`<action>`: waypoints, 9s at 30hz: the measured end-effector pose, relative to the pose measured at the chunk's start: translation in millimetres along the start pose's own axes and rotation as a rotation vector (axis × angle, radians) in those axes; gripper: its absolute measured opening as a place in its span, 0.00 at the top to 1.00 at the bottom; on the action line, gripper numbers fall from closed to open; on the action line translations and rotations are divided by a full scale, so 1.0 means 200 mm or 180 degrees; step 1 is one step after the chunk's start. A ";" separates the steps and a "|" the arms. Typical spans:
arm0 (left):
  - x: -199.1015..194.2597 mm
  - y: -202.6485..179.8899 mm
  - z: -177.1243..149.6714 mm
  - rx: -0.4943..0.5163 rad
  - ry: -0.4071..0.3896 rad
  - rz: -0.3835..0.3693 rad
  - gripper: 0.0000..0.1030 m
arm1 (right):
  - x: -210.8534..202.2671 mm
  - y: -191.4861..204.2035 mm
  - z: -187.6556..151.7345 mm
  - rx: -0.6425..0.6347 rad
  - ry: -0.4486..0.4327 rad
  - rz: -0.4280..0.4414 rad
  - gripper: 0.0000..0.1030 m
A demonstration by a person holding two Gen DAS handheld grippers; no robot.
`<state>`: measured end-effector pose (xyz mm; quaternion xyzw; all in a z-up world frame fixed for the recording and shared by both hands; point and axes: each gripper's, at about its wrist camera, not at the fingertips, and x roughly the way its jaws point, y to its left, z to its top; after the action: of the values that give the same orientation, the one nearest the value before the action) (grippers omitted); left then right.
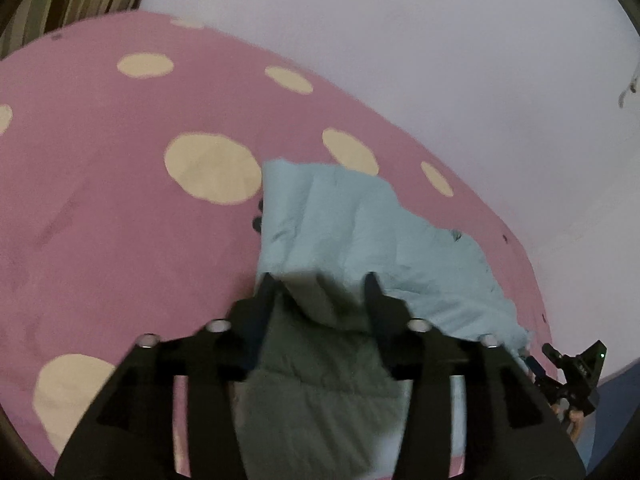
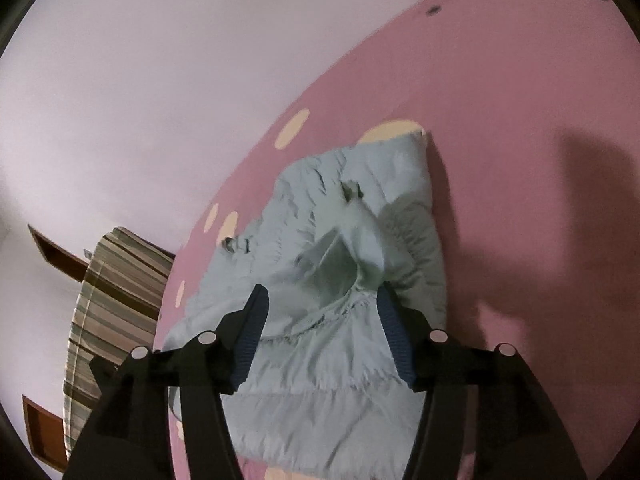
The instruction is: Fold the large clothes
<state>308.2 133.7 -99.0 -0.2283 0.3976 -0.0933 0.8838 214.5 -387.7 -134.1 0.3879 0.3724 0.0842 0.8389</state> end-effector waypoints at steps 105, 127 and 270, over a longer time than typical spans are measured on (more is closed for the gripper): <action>1.02 -0.57 0.13 0.0917 0.0072 0.0740 0.41 | 1.06 0.50 0.23 -0.1659 -0.0085 -0.1381 0.54; 1.03 -0.57 0.17 0.0944 0.0286 0.0737 0.34 | 1.01 0.50 0.25 -0.1553 0.0030 -0.1301 0.43; -0.40 0.32 -0.42 -0.0009 0.0461 0.0205 0.36 | -0.05 0.75 -0.72 -0.1404 0.0136 -0.0696 0.48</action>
<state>191.1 190.5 -125.2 -0.2093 0.4677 -0.0805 0.8550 129.7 -204.6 -82.5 0.1510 0.4025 0.0804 0.8993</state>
